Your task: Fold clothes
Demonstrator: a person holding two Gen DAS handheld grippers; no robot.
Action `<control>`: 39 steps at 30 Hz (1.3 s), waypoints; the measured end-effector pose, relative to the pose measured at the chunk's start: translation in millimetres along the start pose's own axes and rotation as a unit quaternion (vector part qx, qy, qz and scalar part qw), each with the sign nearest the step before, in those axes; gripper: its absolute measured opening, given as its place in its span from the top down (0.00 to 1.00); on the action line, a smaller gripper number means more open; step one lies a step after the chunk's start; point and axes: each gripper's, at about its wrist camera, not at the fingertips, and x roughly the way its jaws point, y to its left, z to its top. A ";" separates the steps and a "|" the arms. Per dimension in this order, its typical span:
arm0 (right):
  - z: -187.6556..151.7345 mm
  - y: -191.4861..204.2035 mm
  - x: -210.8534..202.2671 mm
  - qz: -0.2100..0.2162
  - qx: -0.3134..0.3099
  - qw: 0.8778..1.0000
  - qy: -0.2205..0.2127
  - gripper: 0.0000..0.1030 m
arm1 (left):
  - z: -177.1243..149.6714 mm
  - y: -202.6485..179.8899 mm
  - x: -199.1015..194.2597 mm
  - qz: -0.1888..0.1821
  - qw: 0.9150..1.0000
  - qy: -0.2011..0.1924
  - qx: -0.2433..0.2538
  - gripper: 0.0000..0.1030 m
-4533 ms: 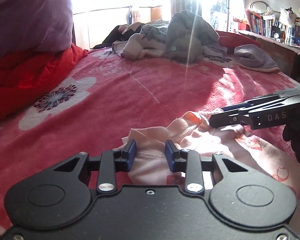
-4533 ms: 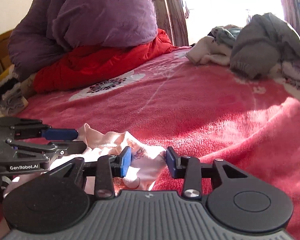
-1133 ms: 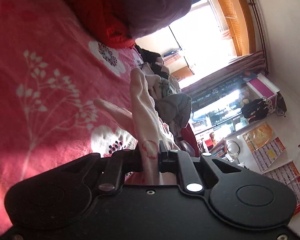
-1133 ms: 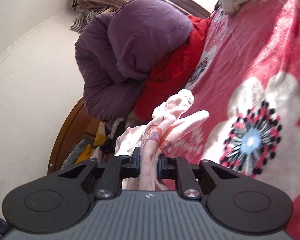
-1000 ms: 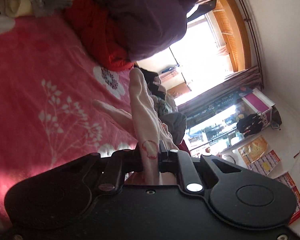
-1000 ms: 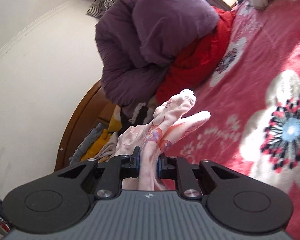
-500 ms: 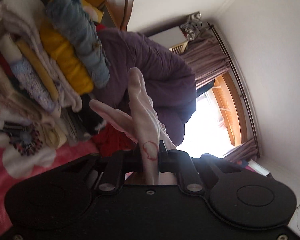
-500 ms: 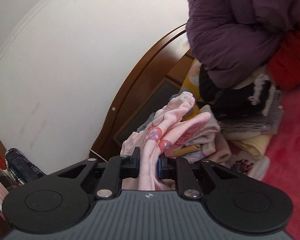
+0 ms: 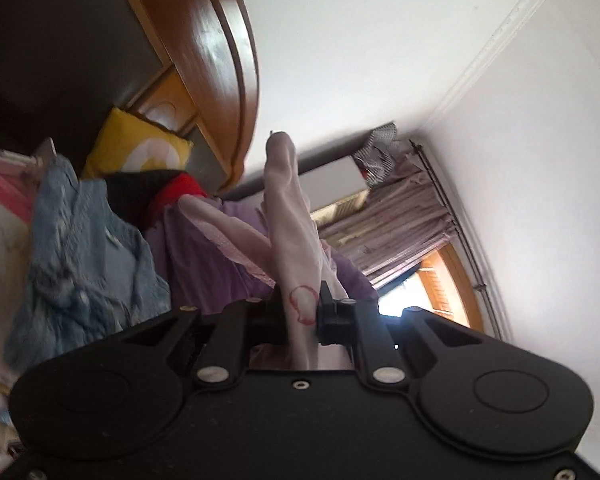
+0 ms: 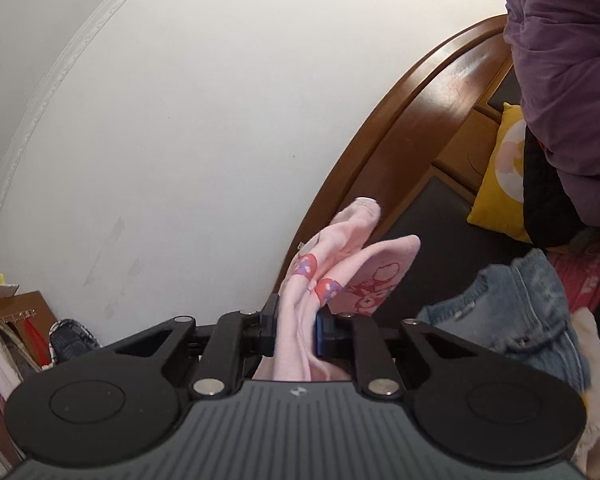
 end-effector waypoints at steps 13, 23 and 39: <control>-125.3 -105.9 -115.7 -0.165 0.027 0.985 0.043 0.45 | -38.7 114.1 -86.9 0.094 0.994 -0.027 -0.053 0.35; -209.2 -64.2 -266.0 -0.262 0.007 0.965 0.031 0.23 | -117.4 94.8 -109.7 0.092 0.994 0.065 0.003 0.32; -289.3 37.7 -478.8 -0.578 -0.051 0.814 -0.035 0.00 | -446.5 -14.8 -113.5 0.070 0.882 0.348 0.310 0.14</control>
